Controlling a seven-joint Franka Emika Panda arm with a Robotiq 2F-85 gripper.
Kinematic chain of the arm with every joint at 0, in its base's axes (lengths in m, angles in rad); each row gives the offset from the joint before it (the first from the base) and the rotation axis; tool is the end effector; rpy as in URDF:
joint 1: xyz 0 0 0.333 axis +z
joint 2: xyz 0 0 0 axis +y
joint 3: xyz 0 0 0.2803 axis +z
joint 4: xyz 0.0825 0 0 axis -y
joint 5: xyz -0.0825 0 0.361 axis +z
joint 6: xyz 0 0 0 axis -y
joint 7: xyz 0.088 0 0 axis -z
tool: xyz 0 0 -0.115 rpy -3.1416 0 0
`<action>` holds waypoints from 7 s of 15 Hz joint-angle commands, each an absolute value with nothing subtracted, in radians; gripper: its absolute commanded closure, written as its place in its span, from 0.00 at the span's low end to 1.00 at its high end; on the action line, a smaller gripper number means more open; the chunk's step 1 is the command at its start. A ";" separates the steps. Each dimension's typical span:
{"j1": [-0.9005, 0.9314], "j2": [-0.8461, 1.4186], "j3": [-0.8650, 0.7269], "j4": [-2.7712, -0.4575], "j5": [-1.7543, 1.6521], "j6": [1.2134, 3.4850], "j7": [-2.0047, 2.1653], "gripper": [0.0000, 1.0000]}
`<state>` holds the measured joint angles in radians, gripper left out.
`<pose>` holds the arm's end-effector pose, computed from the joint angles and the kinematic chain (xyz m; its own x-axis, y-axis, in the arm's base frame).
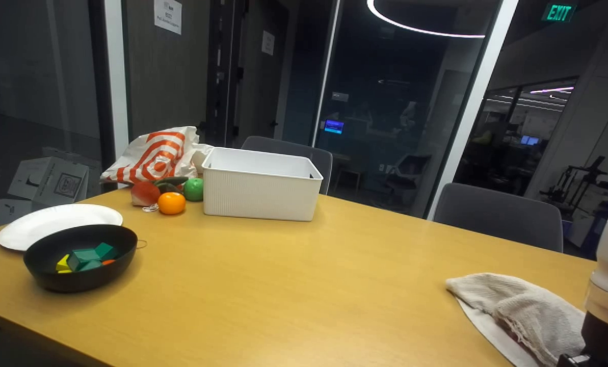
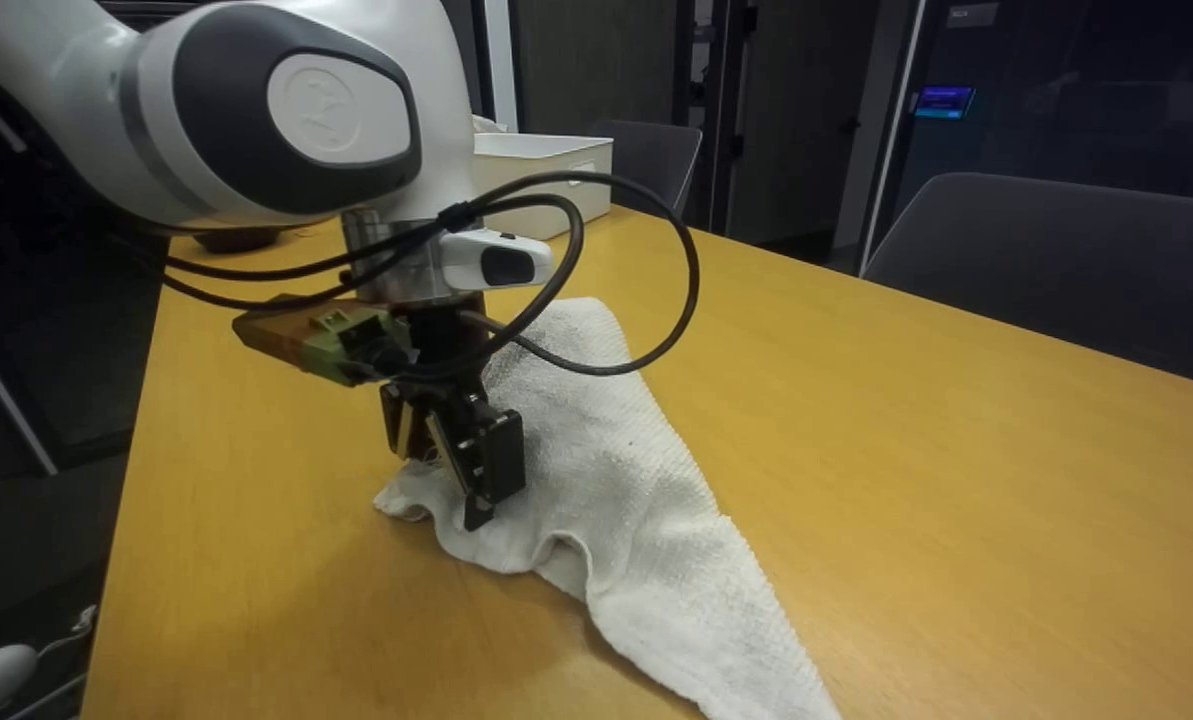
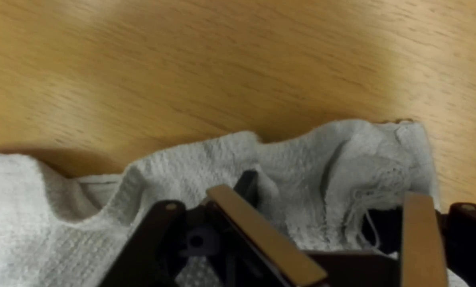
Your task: Unfold the white towel, remove the two shirts from the towel and put them on the table
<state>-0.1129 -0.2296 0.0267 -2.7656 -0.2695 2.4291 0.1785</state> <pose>0.3637 -0.0345 0.2513 0.9938 -0.0599 -0.0936 -0.0426 -0.9833 0.1768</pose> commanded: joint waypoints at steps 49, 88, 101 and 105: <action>-0.089 -0.653 -0.129 -2.753 -0.250 2.375 -0.215 0.00; 0.016 -0.488 -0.149 -2.755 -0.071 2.484 -0.359 0.25; 0.000 -0.505 -0.139 -2.755 -0.097 2.507 -0.350 1.00; -0.093 -0.542 -0.060 -2.751 -0.276 2.511 -0.277 0.96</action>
